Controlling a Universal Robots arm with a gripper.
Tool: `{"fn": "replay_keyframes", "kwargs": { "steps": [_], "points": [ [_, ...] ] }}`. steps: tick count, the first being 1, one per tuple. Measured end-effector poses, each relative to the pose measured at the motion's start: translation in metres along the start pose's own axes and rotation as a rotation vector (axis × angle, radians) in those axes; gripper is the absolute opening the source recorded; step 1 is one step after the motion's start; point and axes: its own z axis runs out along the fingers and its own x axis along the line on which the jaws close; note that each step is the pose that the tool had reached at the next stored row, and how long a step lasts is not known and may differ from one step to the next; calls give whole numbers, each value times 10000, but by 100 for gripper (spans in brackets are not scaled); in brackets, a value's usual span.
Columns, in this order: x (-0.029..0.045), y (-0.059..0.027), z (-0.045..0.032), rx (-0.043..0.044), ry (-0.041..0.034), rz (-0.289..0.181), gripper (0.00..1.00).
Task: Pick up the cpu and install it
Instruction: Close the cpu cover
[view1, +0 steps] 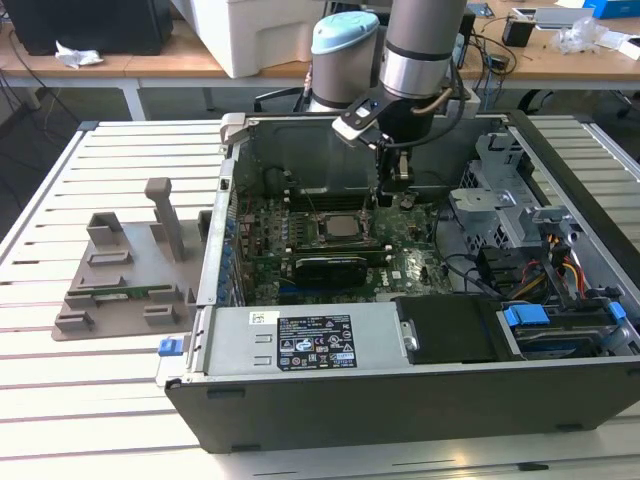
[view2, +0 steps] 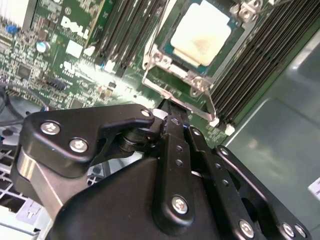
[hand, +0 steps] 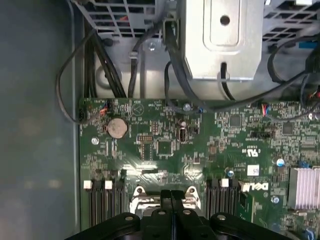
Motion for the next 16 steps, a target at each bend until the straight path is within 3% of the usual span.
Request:
{"fn": "replay_keyframes", "kwargs": {
  "steps": [9, 16],
  "points": [
    [2, -199, 25, 0, 0, -1, 11],
    [11, -521, 248, -1, 0, 0, 11]
  ]
}}
